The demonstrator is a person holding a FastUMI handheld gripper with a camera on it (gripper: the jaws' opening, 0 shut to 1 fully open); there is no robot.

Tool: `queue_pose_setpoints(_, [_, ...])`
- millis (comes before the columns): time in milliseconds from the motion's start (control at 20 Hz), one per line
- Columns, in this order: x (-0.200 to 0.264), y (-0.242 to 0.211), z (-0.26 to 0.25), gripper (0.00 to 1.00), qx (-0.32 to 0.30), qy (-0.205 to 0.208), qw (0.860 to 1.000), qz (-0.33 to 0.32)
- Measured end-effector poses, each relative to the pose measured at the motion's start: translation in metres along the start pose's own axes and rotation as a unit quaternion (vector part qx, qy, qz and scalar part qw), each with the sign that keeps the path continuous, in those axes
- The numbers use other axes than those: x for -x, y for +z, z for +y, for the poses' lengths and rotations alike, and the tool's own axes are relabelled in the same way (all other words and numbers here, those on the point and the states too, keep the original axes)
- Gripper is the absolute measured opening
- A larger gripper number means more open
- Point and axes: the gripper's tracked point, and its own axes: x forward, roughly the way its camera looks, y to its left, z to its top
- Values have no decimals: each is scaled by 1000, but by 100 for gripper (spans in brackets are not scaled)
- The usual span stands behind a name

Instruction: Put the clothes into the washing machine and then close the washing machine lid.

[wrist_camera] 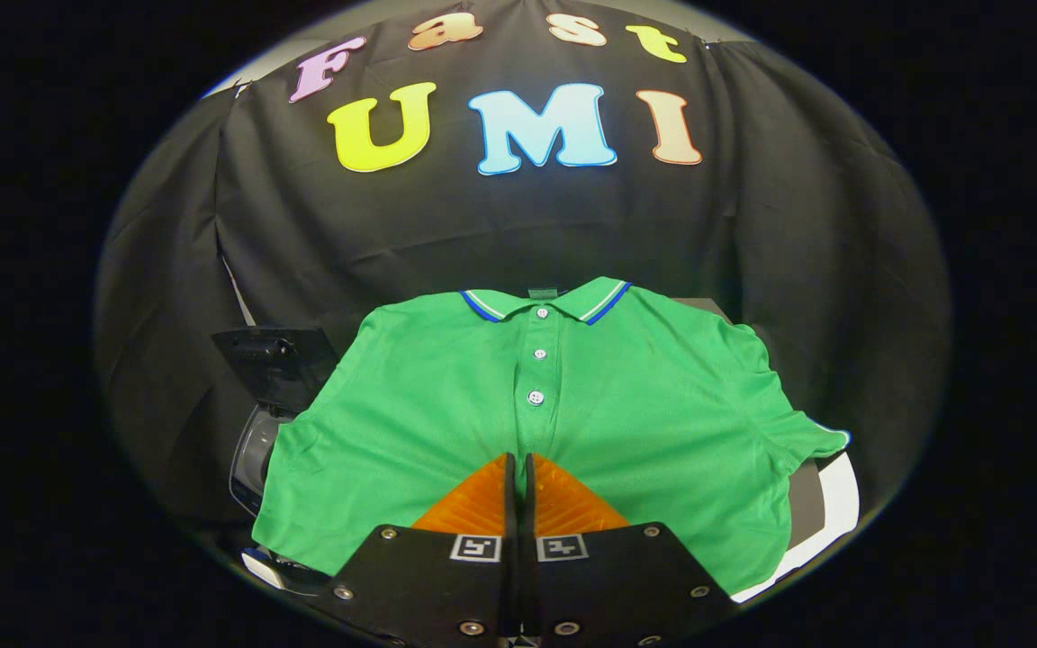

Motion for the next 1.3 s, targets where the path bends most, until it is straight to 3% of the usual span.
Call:
queue_pose_setpoints(350, [43,81,16,0,-30,22,996,-80])
queue_pose_setpoints(700, [86,162,48,0,-16,55,987,-148])
queue_pose_setpoints(1300, [114,193,153,0,17,105,976,-191])
